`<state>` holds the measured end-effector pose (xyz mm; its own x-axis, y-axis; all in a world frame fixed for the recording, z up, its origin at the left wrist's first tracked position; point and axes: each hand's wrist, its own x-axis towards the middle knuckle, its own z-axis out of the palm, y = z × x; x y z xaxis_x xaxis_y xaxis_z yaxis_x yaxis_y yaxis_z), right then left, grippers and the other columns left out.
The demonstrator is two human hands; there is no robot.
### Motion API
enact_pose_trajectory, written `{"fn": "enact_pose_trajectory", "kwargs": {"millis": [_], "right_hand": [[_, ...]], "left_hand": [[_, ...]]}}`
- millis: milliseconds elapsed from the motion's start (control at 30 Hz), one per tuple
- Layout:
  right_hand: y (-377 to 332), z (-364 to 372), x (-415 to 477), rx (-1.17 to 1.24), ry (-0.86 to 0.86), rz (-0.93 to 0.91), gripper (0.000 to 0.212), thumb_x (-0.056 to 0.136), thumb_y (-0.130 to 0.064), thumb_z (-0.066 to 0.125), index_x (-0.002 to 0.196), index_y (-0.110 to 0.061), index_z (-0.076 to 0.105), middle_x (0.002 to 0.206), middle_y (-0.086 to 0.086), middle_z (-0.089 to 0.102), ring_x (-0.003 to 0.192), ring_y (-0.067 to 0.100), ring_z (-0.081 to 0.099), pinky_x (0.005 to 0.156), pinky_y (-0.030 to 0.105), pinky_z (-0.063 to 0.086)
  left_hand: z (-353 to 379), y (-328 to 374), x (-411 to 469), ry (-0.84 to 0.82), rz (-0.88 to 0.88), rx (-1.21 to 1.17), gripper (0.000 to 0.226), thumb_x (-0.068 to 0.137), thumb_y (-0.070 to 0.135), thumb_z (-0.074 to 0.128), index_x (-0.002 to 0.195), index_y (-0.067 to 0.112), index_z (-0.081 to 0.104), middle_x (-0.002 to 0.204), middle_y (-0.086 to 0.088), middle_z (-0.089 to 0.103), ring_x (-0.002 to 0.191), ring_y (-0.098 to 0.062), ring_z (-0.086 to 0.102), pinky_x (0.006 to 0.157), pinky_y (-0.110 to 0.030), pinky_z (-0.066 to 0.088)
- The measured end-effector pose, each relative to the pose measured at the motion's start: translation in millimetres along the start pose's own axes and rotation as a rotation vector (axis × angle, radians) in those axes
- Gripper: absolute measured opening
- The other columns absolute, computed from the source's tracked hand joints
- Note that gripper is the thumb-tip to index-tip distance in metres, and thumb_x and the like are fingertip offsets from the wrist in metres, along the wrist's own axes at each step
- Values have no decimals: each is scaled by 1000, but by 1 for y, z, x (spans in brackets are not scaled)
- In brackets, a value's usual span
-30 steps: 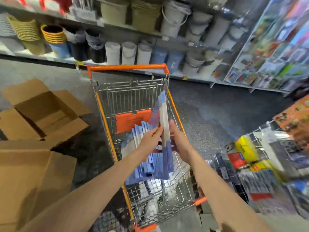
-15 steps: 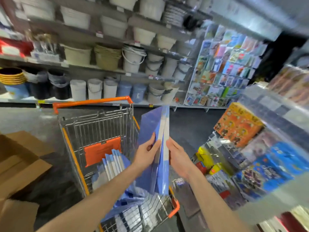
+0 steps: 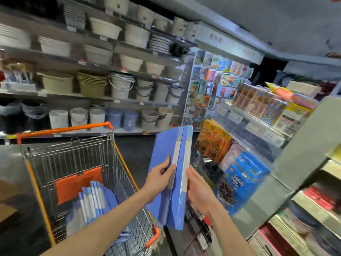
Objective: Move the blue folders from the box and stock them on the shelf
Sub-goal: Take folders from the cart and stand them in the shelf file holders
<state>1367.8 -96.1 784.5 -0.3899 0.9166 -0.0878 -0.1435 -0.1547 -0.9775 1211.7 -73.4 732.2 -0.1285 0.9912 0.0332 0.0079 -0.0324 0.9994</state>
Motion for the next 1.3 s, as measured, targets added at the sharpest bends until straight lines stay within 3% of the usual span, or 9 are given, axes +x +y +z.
{"fn": "enact_pose_trajectory", "kwargs": {"millis": [100,300,500,733,833,900,1000,1100,1300], "right_hand": [[-7,-20,-14,-6,-8,-20,39,107,-22,38,144,-18,49,136,2,63,123,22,62,95,34,56],[-17,-48,-28,19,-74,-30,38,107,-21,39,144,-19,50,136,1,63,124,21,61,96,34,55],[-30,-47,-24,-8,-83,-76,38,104,-20,47,141,-25,53,127,5,68,115,27,66,104,55,47],[-58,-18,-10,-396,168,-286,81,72,-24,88,144,-22,52,125,-12,68,97,13,73,92,42,58],[-69,-6,-5,-498,323,-367,67,75,-13,81,138,-21,59,118,-11,71,86,8,72,79,31,61],[-80,-4,-6,-535,371,-432,50,80,-7,73,125,-28,67,104,-11,74,83,8,70,71,24,58],[-104,0,-8,-490,431,-448,40,85,-5,73,109,-37,69,95,-15,76,89,9,70,77,31,59],[-137,-6,-14,-420,523,-426,25,85,-6,71,104,-22,74,96,1,77,84,22,72,75,43,58],[-186,-1,-56,-316,585,-556,23,74,-13,66,97,-11,66,81,3,66,63,11,62,57,23,53]], "left_hand": [[23,10,-10,-26,-27,-10,58,99,47,57,153,39,37,127,14,66,111,-9,65,99,-38,55],[50,35,-26,-100,-149,-9,56,101,57,45,152,36,40,156,0,44,126,-16,55,95,-29,52],[56,53,-28,-199,-220,-50,65,89,81,33,135,43,58,141,5,60,125,-12,57,112,-47,42],[31,88,-3,-476,-236,-203,62,99,68,10,154,46,29,138,0,55,130,-25,47,113,-53,37],[19,106,10,-602,-232,-177,69,98,71,8,157,40,25,154,-5,46,143,-28,39,114,-67,28],[12,115,18,-612,-195,-173,70,99,70,7,157,37,28,158,-2,41,145,-26,37,105,-56,46],[3,143,30,-524,-110,-159,61,103,62,18,149,34,46,143,-4,57,135,-24,51,89,-37,55],[13,164,48,-177,107,-201,46,105,46,42,144,24,54,136,0,63,131,-18,55,98,-37,47],[29,176,79,-10,51,-124,106,75,70,73,157,23,24,154,-1,41,138,-28,45,110,-51,41]]}}
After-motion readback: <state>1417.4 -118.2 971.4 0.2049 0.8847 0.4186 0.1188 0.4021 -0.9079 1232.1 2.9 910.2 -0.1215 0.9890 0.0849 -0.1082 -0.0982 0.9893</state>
